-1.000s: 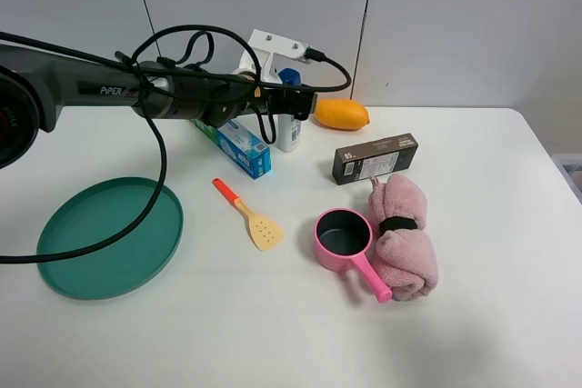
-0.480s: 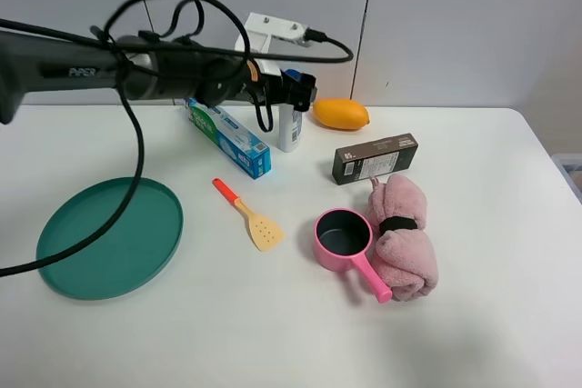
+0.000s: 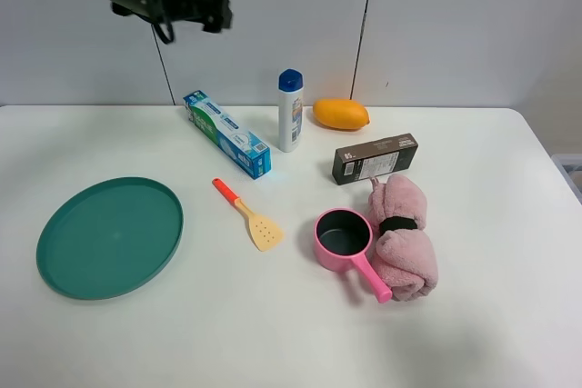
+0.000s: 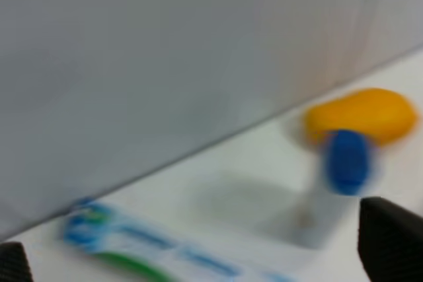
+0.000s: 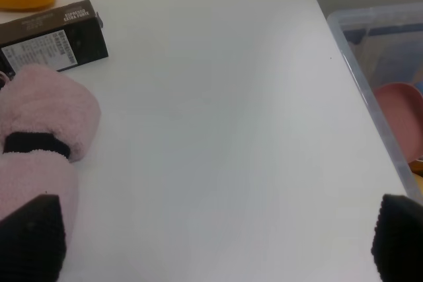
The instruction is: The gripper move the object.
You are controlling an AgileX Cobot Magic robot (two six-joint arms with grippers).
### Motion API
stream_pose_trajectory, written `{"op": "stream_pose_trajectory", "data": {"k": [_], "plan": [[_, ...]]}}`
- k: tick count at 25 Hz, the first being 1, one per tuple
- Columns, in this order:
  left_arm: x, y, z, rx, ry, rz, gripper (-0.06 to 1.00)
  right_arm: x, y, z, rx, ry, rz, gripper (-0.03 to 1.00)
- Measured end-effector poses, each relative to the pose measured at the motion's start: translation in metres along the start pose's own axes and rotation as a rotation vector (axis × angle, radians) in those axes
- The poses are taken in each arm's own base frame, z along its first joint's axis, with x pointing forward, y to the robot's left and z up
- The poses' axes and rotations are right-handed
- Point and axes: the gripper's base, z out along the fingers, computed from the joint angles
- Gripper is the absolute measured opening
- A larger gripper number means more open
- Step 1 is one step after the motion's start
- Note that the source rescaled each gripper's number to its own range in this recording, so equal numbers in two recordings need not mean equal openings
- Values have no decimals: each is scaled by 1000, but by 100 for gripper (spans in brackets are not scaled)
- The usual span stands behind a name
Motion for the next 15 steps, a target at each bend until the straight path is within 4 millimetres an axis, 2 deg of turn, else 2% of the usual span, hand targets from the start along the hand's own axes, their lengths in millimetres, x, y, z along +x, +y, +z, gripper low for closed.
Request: {"op": "stream_pose_trajectory", "data": {"k": [3,5,8,11,15], "plan": [[-12,49,-26,-113,-45,-29,99,0,0,0,0,0,0,100],[-19,79,-51,-190,-91,-51,99,0,0,0,0,0,0,100],[-25,112,-91,-292,-129,-89,99,0,0,0,0,0,0,100],[-21,130,-128,-365,-152,-109,99,0,0,0,0,0,0,100],[-5,130,-176,-414,-182,-123,99,0,0,0,0,0,0,100]]}}
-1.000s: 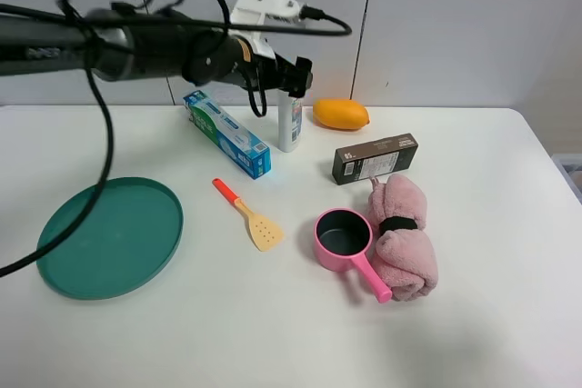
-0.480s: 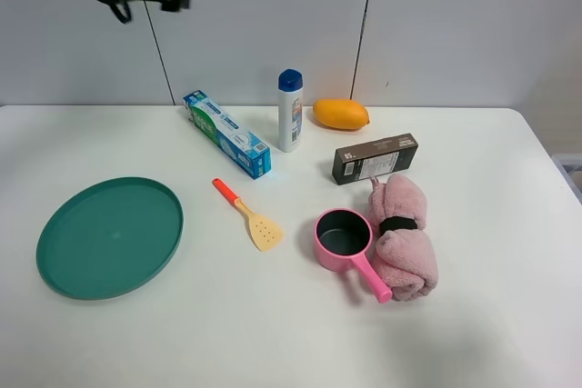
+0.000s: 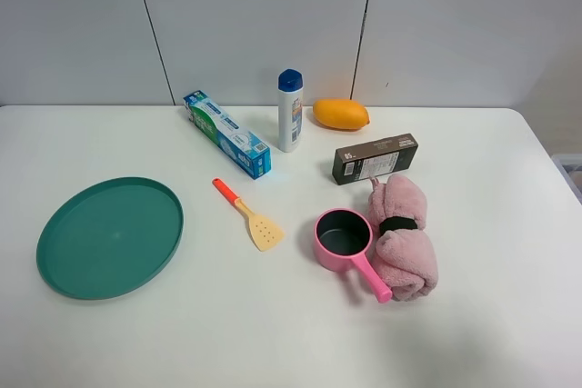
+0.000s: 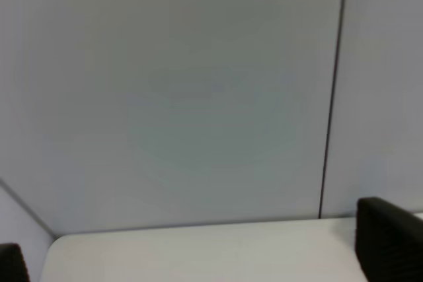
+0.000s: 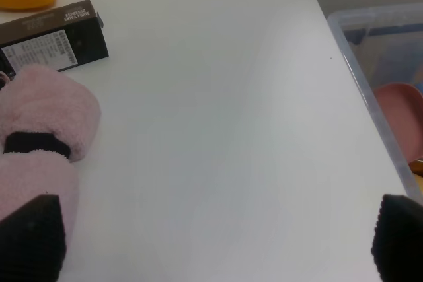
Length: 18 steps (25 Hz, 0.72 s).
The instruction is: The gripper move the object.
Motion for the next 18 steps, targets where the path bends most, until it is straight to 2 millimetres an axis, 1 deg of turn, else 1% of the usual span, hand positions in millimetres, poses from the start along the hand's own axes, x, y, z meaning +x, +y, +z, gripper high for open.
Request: {"op": "stream_pose_trajectory", "data": {"k": [2,6,9,12,14,18], "plan": [[5,4,-25,-7,-15,-6,99,0,0,0,0,0,0,100],[26,8,-66,-3,-14,-23,99,0,0,0,0,0,0,100],[49,10,-98,5,-36,-26,99,0,0,0,0,0,0,100],[80,11,-121,8,-41,-27,99,0,0,0,0,0,0,100],[97,11,-137,9,-60,-33,99,0,0,0,0,0,0,100],[125,12,-171,38,-118,-86,99,0,0,0,0,0,0,100]]}}
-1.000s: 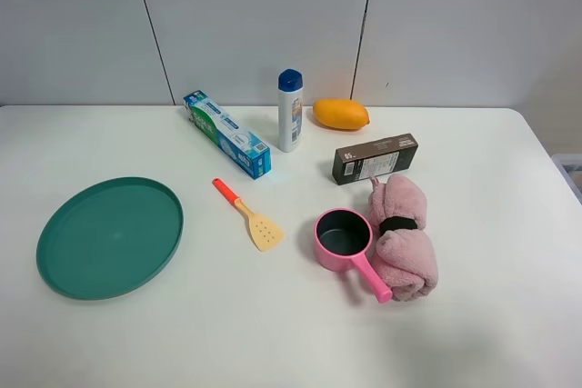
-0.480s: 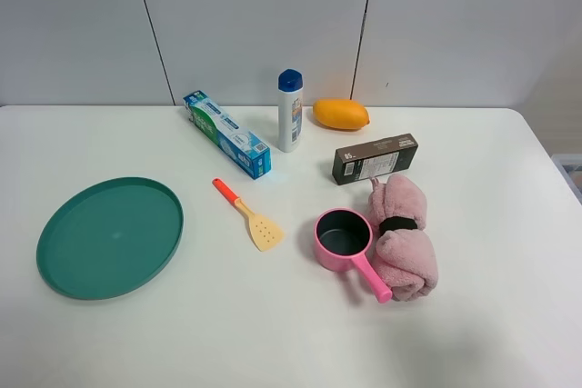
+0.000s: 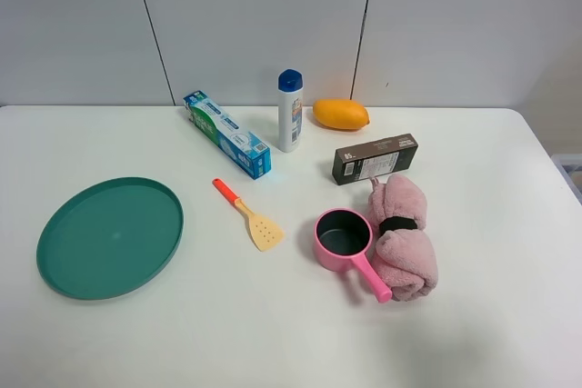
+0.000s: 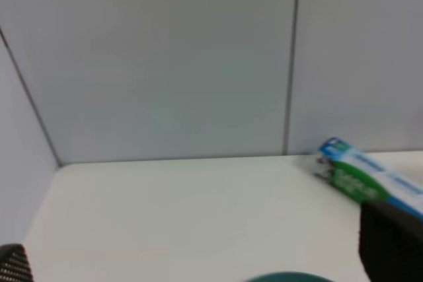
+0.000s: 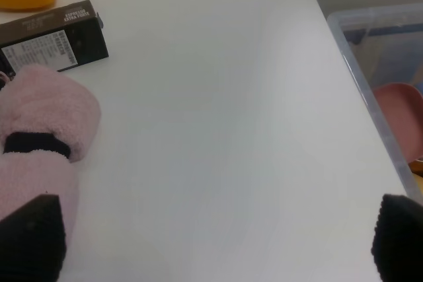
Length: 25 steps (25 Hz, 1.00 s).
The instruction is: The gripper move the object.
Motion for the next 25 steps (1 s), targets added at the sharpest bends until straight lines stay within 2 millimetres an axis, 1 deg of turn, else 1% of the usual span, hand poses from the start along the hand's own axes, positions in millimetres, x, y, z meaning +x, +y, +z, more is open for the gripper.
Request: {"op": "stream_pose_trajectory", "data": {"k": [4,7,9,11,16,25], "plan": [[23,0,-34,33,16,-47,99,0,0,0,0,0,0,100],[39,2,-56,38,23,-24,99,0,0,0,0,0,0,100],[48,3,-67,39,8,-4,99,0,0,0,0,0,0,100],[58,4,-73,39,-6,3,99,0,0,0,0,0,0,100],[80,4,-79,48,-32,-2,99,0,0,0,0,0,0,100],[104,-2,-65,90,96,-29,99,0,0,0,0,0,0,100]]}}
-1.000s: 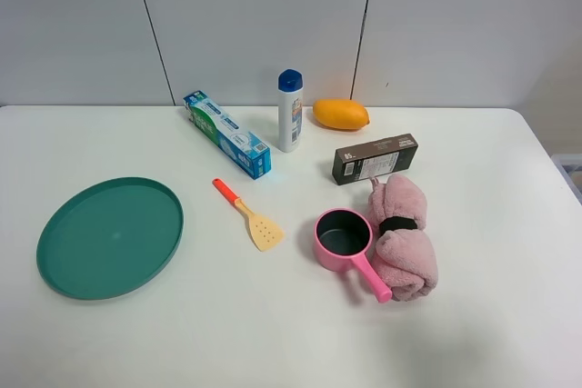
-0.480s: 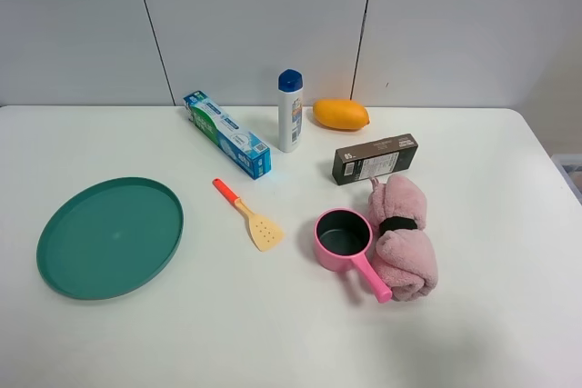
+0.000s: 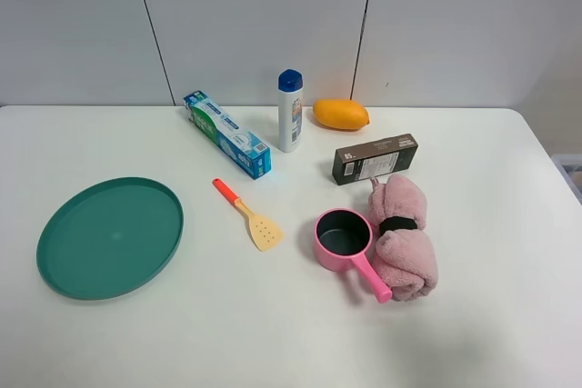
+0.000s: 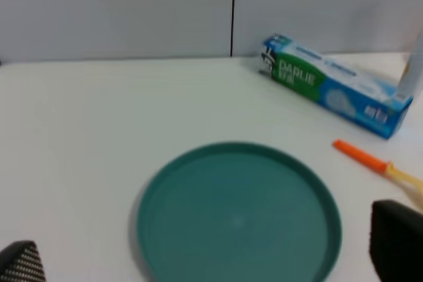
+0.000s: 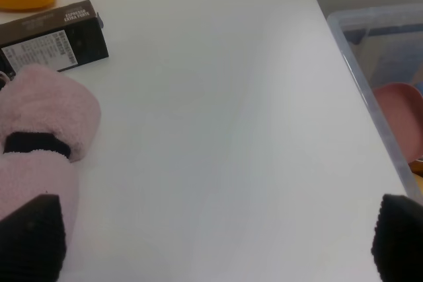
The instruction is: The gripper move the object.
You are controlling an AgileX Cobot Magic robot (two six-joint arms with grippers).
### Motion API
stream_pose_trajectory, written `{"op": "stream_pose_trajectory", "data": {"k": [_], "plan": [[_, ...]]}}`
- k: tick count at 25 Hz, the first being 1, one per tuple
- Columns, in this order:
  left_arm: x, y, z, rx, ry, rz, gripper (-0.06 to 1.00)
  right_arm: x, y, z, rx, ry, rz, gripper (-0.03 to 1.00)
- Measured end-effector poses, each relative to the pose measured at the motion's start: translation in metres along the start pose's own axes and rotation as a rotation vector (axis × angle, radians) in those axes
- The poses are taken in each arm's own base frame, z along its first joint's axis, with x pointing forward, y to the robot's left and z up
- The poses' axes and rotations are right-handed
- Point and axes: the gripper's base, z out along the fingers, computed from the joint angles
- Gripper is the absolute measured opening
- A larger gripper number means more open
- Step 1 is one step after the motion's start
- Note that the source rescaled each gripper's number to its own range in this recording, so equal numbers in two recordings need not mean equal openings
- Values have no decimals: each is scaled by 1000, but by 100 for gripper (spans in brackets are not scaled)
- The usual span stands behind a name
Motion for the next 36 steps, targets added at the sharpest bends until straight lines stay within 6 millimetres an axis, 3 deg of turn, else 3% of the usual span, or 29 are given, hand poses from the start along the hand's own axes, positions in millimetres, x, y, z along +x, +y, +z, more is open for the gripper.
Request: {"op": "stream_pose_trajectory", "data": {"k": [7,36], "plan": [[17,1,11,-4,108,0,99,0,0,0,0,0,0,100],[17,0,11,-68,107,-25,99,0,0,0,0,0,0,100]]}}
